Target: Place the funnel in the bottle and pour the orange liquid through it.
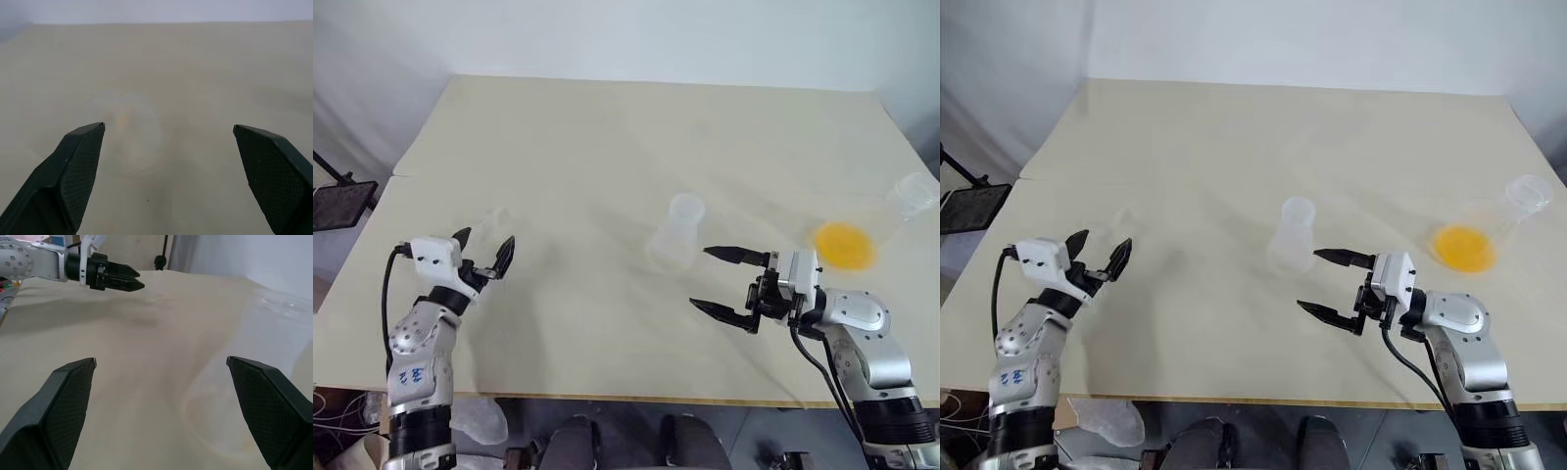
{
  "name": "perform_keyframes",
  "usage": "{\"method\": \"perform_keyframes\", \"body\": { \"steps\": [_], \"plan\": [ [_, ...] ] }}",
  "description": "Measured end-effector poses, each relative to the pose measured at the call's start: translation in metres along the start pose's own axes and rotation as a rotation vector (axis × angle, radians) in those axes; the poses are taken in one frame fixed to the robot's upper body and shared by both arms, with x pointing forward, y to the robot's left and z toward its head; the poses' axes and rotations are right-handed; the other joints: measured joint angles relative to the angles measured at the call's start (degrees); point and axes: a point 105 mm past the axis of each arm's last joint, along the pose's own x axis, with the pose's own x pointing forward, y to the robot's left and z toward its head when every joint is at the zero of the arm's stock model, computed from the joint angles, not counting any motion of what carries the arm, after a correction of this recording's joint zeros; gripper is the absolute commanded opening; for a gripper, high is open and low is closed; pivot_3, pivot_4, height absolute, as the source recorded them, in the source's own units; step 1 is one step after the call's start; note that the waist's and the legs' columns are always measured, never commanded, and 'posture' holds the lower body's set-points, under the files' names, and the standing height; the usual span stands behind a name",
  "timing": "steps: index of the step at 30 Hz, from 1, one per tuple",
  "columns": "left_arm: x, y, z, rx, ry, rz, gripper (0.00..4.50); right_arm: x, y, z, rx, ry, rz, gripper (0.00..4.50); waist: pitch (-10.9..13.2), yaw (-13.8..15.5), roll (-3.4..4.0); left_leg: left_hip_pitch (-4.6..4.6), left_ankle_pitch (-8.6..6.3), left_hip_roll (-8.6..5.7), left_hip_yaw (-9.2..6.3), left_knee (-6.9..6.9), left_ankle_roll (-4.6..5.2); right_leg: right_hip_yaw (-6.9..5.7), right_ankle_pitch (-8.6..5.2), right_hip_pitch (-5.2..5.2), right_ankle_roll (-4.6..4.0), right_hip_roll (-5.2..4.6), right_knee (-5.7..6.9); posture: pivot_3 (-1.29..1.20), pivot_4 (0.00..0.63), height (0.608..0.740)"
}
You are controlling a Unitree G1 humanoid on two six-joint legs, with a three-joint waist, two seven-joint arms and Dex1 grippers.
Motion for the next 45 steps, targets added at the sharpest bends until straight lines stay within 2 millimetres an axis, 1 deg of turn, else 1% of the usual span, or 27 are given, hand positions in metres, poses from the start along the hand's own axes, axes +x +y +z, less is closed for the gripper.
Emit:
{"method": "perform_keyframes", "body": {
  "steps": [2,6,7,8,9,10,11,17,21,26,28,31,34,36,38,41,44,45],
  "plan": [
    [0.008,0.001,0.001,-0.003,0.002,0.015,4.47,0.001,0.002,0.001,-0.002,-0.007,-0.010,4.50,0.0,0.1,0.00,0.00,0.00,0.00,0.01,0.02,0.00,0.01,0.00,0.01,0.00,-0.01,0.00,0.00,0.150,0.740],
    [0.017,0.001,-0.002,-0.013,0.013,0.023,4.47,0.000,0.003,0.000,0.007,-0.008,-0.030,4.50,0.0,0.1,0.00,0.01,0.00,0.00,0.01,0.03,0.00,0.02,0.00,0.01,0.00,-0.02,0.00,0.00,0.150,0.740],
    [0.018,0.001,-0.004,-0.020,0.020,0.023,4.07,0.000,0.004,-0.001,0.011,-0.006,-0.036,4.50,0.0,0.1,0.00,0.01,0.00,-0.01,0.01,0.03,0.00,0.02,0.00,0.01,0.00,-0.02,0.01,0.00,0.150,0.740],
    [0.021,0.000,-0.005,-0.024,0.023,0.020,3.80,0.000,0.004,-0.002,0.015,-0.007,-0.044,4.50,0.0,0.2,0.00,0.00,0.00,0.00,0.01,0.03,0.00,0.02,0.00,0.01,0.00,-0.01,0.00,0.00,0.150,0.740],
    [0.022,-0.001,-0.004,-0.024,0.023,0.017,3.70,0.000,0.004,-0.002,0.016,-0.009,-0.047,4.50,0.0,0.2,0.00,0.00,0.00,0.00,0.01,0.04,0.00,0.02,0.00,0.01,0.00,-0.01,0.00,0.00,0.150,0.740],
    [0.024,-0.001,-0.004,-0.026,0.024,0.011,3.29,0.001,0.004,-0.002,0.015,-0.011,-0.051,4.50,0.0,0.2,0.00,0.00,0.00,-0.01,0.01,0.04,0.00,0.03,0.00,0.01,0.00,-0.02,0.00,0.00,0.150,0.740],
    [0.025,-0.001,-0.004,-0.024,0.029,0.009,3.05,0.001,0.003,-0.002,0.014,-0.013,-0.054,4.50,0.0,0.2,0.00,0.00,0.00,-0.01,0.01,0.04,0.00,0.03,0.00,0.01,0.00,-0.01,0.00,0.00,0.150,0.740],
    [0.026,0.000,-0.007,-0.029,0.050,-0.001,1.20,0.002,0.003,-0.001,0.012,-0.022,-0.066,4.50,0.0,0.3,0.00,0.00,0.00,-0.01,0.01,0.04,0.00,0.03,0.00,0.01,0.00,-0.01,0.00,0.00,0.150,0.740],
    [0.024,0.005,-0.005,-0.024,0.052,0.004,0.02,0.003,0.003,0.000,0.008,-0.029,-0.069,4.50,0.0,0.3,0.00,0.00,0.00,-0.01,0.01,0.04,0.00,0.03,0.00,0.00,0.00,-0.02,0.00,0.00,0.150,0.740],
    [0.021,0.006,0.000,-0.043,0.024,-0.010,0.02,0.003,0.004,-0.001,-0.001,-0.028,-0.072,4.50,0.0,0.4,0.00,0.00,0.00,0.00,0.01,0.04,0.00,0.03,0.00,0.01,0.00,-0.02,0.00,0.00,0.150,0.740],
    [0.019,0.006,0.008,-0.045,-0.003,-0.031,0.02,0.001,0.006,-0.003,0.003,-0.026,-0.076,4.50,0.0,0.4,-0.01,-0.02,0.00,0.01,0.00,0.04,-0.01,0.02,0.00,0.00,0.00,-0.02,0.00,0.00,0.150,0.740],
    [0.017,0.004,0.033,0.013,-0.061,-0.112,0.02,-0.003,0.011,-0.008,0.020,-0.015,-0.088,4.50,0.0,0.4,-0.01,-0.02,0.00,0.01,0.00,0.03,-0.01,0.02,0.00,0.00,0.00,-0.01,-0.01,0.00,0.150,0.740],
    [0.012,-0.009,0.071,0.124,-0.144,-0.265,0.02,-0.016,0.011,-0.008,0.019,-0.001,-0.154,4.50,0.0,0.6,-0.01,-0.04,-0.01,0.01,-0.02,0.03,-0.01,0.03,0.00,0.01,0.00,-0.04,-0.03,0.00,0.150,0.740],
    [0.014,-0.029,0.101,0.150,-0.228,-0.399,0.02,-0.025,0.011,-0.007,0.008,0.008,-0.207,4.50,0.0,0.9,-0.01,-0.04,-0.01,0.01,-0.07,0.05,-0.01,0.01,0.00,0.07,0.00,-0.08,-0.03,0.00,0.150,0.740],
    [0.020,-0.055,0.126,0.182,-0.298,-0.548,0.02,-0.033,0.012,-0.007,0.001,0.016,-0.255,4.50,0.0,0.9,-0.01,-0.02,-0.01,-0.08,-0.05,0.08,-0.01,0.02,0.00,0.11,0.01,-0.07,-0.05,0.00,0.150,0.740],
    [0.026,-0.090,0.145,0.276,-0.320,-0.757,0.02,-0.048,0.010,-0.008,-0.010,0.026,-0.350,4.50,0.0,0.6,-0.01,-0.01,-0.01,-0.08,0.04,0.05,-0.01,0.05,0.00,0.07,0.01,0.01,-0.05,0.00,0.150,0.740],
    [0.044,-0.123,0.157,0.366,-0.301,-0.938,0.02,-0.063,0.004,-0.008,-0.017,0.026,-0.481,4.50,0.0,0.6,-0.01,-0.06,0.04,-0.03,0.37,0.06,-0.09,0.05,0.00,0.03,0.01,0.15,-0.05,0.00,0.150,0.740],
    [0.050,-0.137,0.163,0.434,-0.290,-1.016,0.02,-0.073,-0.001,-0.006,-0.025,0.022,-0.557,4.50,0.0,0.6,-0.01,-0.09,0.04,-0.02,0.48,0.05,-0.09,0.06,0.00,-0.01,0.01,0.16,-0.05,0.00,0.150,0.740]
  ]
}}
